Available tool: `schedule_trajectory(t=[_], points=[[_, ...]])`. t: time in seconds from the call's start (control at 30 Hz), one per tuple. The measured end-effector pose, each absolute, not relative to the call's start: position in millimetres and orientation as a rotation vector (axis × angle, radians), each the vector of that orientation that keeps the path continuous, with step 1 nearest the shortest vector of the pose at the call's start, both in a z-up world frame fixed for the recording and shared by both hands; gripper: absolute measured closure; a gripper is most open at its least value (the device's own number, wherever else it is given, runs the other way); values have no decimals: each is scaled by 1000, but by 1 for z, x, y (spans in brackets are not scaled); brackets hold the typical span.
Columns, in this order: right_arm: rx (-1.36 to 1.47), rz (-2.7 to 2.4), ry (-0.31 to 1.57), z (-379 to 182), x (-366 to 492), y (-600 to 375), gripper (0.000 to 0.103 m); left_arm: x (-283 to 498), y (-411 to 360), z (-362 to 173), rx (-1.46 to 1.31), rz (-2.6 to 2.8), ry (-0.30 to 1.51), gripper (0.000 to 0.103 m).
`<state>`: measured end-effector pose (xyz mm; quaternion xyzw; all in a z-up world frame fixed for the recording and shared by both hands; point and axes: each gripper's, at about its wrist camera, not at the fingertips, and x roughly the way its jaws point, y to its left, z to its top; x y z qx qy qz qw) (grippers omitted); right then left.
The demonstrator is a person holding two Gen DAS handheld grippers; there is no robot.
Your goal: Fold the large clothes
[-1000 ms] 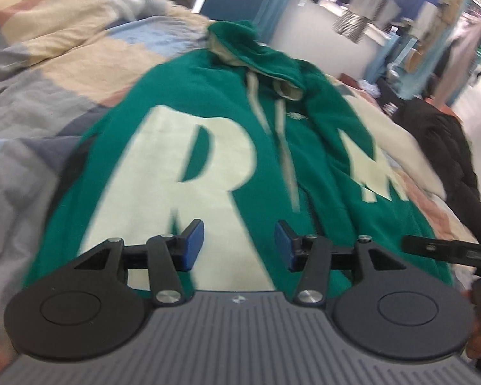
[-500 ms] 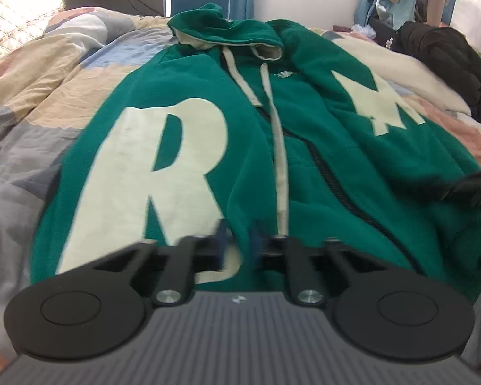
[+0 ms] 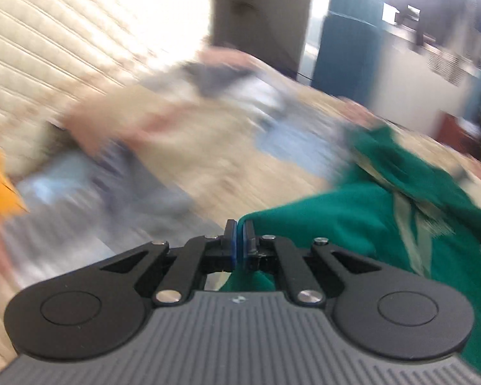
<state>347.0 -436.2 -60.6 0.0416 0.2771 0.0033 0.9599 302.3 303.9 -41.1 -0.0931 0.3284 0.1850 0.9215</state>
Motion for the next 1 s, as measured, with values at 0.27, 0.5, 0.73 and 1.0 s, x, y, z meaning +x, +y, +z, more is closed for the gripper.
schedule_trajectory(t=[0.27, 0.5, 0.73, 1.0], points=[[108, -244, 528, -92, 439, -515, 89, 391, 394, -94, -131, 667, 708, 99], [154, -351, 627, -190, 476, -546, 88, 413, 423, -165, -168, 708, 746, 98], [253, -304, 617, -209, 464, -554, 85, 390, 421, -153, -264, 631, 682, 93], [375, -309, 609, -174, 407, -544, 27, 315, 362, -115, -372, 469, 647, 44]])
